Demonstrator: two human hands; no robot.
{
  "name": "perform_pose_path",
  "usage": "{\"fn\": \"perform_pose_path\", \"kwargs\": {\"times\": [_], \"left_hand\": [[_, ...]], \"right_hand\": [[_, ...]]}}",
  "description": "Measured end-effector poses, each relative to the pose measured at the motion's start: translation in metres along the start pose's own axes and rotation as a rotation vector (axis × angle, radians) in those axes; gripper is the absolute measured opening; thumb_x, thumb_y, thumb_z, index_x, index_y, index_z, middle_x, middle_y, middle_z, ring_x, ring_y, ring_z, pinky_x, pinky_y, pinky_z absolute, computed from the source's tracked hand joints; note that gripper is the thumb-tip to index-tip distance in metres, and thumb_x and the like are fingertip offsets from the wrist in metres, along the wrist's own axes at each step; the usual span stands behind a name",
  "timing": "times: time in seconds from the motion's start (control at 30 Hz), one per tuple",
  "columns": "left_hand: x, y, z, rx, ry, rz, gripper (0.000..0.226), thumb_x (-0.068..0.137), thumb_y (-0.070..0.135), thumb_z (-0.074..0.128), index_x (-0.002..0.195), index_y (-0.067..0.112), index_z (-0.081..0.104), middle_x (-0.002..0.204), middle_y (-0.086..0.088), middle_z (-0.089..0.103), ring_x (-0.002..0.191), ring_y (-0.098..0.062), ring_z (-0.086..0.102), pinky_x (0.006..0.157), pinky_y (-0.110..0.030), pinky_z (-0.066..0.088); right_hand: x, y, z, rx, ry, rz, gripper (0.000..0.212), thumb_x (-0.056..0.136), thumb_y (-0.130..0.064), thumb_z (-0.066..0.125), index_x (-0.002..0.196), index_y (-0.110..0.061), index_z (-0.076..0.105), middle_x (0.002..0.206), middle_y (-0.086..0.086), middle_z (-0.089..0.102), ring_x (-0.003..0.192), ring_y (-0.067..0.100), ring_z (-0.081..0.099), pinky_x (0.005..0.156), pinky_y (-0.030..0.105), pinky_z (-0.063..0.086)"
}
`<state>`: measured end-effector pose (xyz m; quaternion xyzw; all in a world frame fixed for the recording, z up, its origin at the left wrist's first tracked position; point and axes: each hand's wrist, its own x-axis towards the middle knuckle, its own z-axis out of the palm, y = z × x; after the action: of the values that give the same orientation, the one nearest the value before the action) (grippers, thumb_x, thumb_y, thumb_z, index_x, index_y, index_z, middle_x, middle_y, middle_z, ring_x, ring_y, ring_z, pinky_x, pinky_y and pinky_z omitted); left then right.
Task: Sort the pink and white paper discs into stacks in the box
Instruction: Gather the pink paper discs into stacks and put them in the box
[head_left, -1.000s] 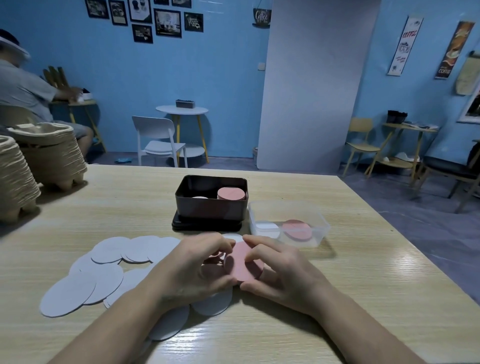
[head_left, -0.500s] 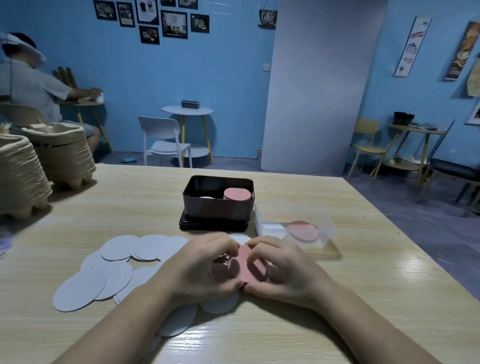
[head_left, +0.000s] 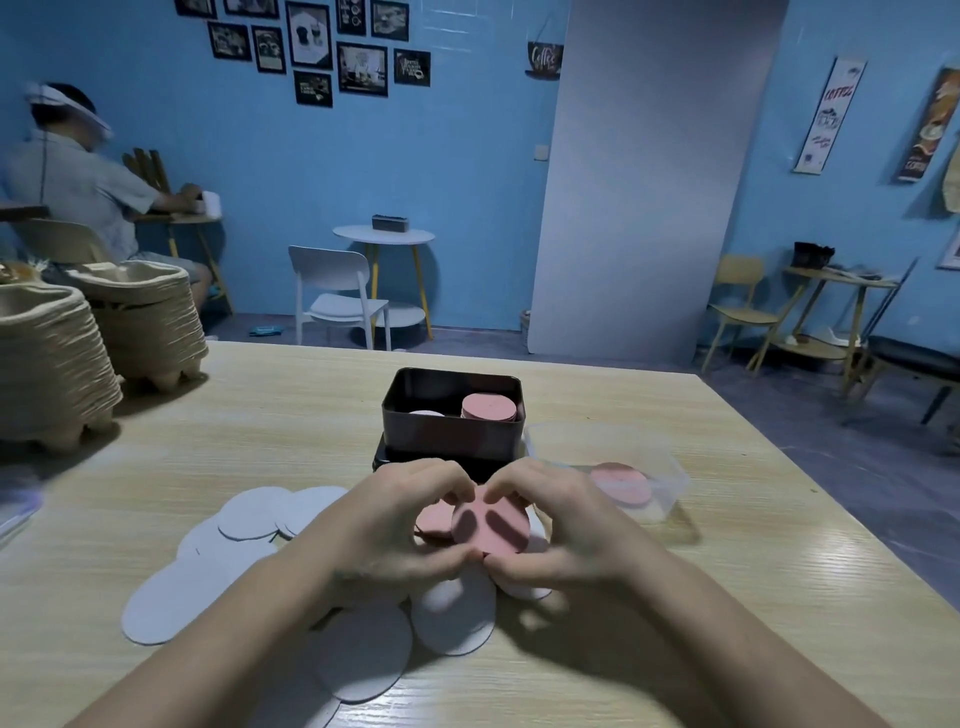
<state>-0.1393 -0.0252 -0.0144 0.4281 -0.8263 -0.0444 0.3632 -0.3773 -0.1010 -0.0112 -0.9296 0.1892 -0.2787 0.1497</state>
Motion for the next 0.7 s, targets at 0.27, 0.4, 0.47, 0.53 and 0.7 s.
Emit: {"fn": "perform_pose_path", "kwargs": {"times": [0.27,0.4,0.47,0.53,0.7], "left_hand": [[-0.012,-0.038,-0.024,0.113,0.098,-0.065,0.029,0.093,0.043,0.064,0.106,0.017,0.068,0.098,0.012,0.068,0.090,-0.007,0.065,0.076,-0.035,0.055],[-0.020,-0.046,-0.017,0.144,0.127,-0.091,0.022,0.093,0.041,0.062,0.101,0.020,0.065,0.094,0.014,0.065,0.087,-0.009,0.064,0.074,-0.036,0.054],[-0.020,-0.046,-0.015,0.150,0.128,-0.099,0.022,0.093,0.040,0.061,0.100,0.020,0.065,0.094,0.014,0.065,0.087,-0.009,0.063,0.075,-0.034,0.052],[-0.020,-0.046,-0.014,0.156,0.121,-0.105,0.020,0.093,0.039,0.061,0.100,0.020,0.064,0.094,0.014,0.064,0.087,-0.010,0.062,0.075,-0.034,0.051],[-0.022,-0.048,-0.012,0.143,0.103,-0.110,0.017,0.094,0.041,0.060,0.099,0.024,0.061,0.092,0.019,0.059,0.086,-0.005,0.057,0.074,-0.034,0.051]], "right_hand": [[0.037,0.015,-0.020,-0.050,0.081,0.007,0.041,0.082,-0.050,0.078,0.106,-0.019,0.066,0.100,0.002,0.066,0.093,0.024,0.062,0.081,0.046,0.052],[0.069,0.029,-0.029,-0.070,0.146,0.070,0.041,0.080,-0.054,0.074,0.098,-0.018,0.066,0.093,0.000,0.067,0.088,0.024,0.061,0.080,0.047,0.052],[0.085,0.037,-0.033,-0.089,0.156,0.125,0.041,0.078,-0.057,0.071,0.094,-0.020,0.065,0.089,-0.001,0.066,0.086,0.024,0.061,0.081,0.047,0.053],[0.099,0.043,-0.035,-0.119,0.147,0.201,0.040,0.075,-0.061,0.072,0.090,-0.025,0.062,0.087,-0.004,0.065,0.083,0.020,0.060,0.081,0.045,0.053],[0.122,0.058,-0.036,-0.246,0.042,0.387,0.037,0.075,-0.055,0.084,0.079,-0.027,0.060,0.078,-0.011,0.060,0.077,0.013,0.057,0.070,0.035,0.049]]}}
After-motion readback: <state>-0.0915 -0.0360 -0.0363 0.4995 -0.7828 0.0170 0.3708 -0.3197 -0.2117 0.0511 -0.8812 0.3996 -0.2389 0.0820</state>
